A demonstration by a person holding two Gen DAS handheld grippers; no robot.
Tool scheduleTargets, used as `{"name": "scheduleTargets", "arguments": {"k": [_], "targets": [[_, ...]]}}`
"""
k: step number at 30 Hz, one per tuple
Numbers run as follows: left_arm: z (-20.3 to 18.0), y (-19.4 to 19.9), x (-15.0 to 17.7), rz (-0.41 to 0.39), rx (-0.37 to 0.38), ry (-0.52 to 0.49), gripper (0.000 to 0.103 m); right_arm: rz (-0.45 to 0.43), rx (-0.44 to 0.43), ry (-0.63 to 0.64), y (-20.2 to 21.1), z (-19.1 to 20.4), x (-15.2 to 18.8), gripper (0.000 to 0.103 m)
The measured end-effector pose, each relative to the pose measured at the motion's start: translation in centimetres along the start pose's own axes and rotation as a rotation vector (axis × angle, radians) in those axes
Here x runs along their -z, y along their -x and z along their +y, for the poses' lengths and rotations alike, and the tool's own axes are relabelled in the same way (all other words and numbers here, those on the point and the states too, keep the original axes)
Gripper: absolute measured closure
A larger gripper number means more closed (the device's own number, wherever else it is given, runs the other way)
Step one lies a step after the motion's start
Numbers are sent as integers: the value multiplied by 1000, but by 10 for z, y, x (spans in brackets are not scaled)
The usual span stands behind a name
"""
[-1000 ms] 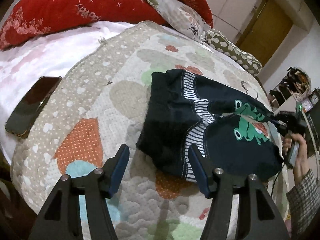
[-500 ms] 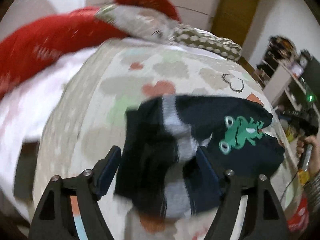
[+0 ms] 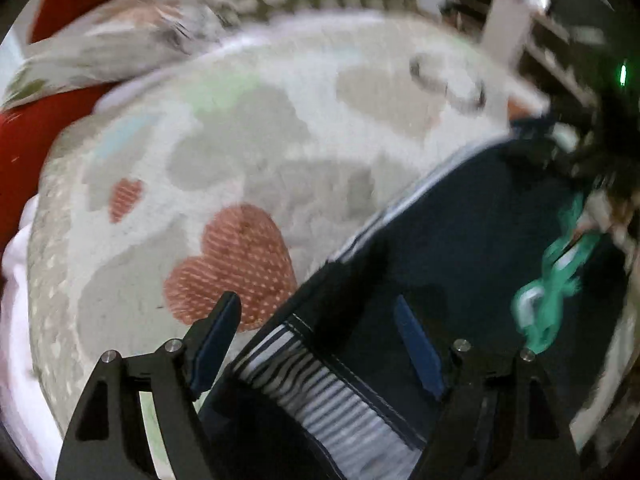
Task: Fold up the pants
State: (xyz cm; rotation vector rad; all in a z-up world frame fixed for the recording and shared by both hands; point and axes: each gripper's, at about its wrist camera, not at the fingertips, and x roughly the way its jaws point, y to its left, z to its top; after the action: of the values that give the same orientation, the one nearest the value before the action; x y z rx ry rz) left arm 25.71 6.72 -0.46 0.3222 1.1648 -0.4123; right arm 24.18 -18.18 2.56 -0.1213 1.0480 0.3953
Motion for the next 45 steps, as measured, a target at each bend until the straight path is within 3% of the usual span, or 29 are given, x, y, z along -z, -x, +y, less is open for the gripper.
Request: {"name": "scheduleTargets", "arguments": {"k": [1, 3, 4, 5, 6, 7, 11, 16, 23, 27, 31, 33, 35, 36, 38, 40, 43, 45], "targets": [[-3, -11, 1, 33, -15, -23, 25, 20, -3, 10, -8, 0, 0, 32], [-6, -16, 1, 22, -15, -20, 28, 53, 3, 26, -23, -1, 1, 32], [-3, -13, 1, 11, 15, 1, 53, 48, 7, 33, -24, 2, 3, 33], [0, -10, 1, -1, 57, 24, 69, 37, 2, 36, -24, 3, 4, 53], [2, -6, 0, -11, 65, 43, 96, 31, -32, 27, -23, 4, 5, 70], [3, -2, 0, -18, 70, 58, 98, 30, -64, 3, -23, 3, 4, 94], [-11, 27, 7, -90, -11, 37, 98, -16, -67, -21, -9, 9, 2, 98], [-27, 82, 21, -210, -85, 27, 98, -123, -59, -32, 41, 21, 10, 98], [-74, 151, 93, -346, -189, -10, 97, -216, -92, 6, 106, 59, 55, 98], [-104, 145, 144, -342, -239, 1, 97, -212, -121, 0, 114, 83, 108, 98], [-122, 104, 184, -250, -305, 29, 89, -168, -151, -54, 98, 95, 161, 98], [-126, 85, 199, -203, -350, 35, 82, -146, -147, -97, 88, 97, 187, 94], [-130, 85, 213, -212, -397, 41, 76, -150, -139, -142, 88, 94, 204, 75], [-131, 90, 219, -215, -411, 50, 68, -168, -145, -173, 95, 91, 213, 74], [-130, 108, 232, -246, -386, 95, 60, -199, -134, -219, 110, 83, 224, 64], [-123, 136, 250, -305, -330, 186, 44, -250, -91, -271, 131, 70, 234, 60], [-117, 161, 271, -351, -295, 277, 43, -297, -31, -390, 154, 40, 242, 55], [-117, 171, 278, -363, -295, 299, 43, -323, -45, -498, 157, 19, 242, 51]]}}
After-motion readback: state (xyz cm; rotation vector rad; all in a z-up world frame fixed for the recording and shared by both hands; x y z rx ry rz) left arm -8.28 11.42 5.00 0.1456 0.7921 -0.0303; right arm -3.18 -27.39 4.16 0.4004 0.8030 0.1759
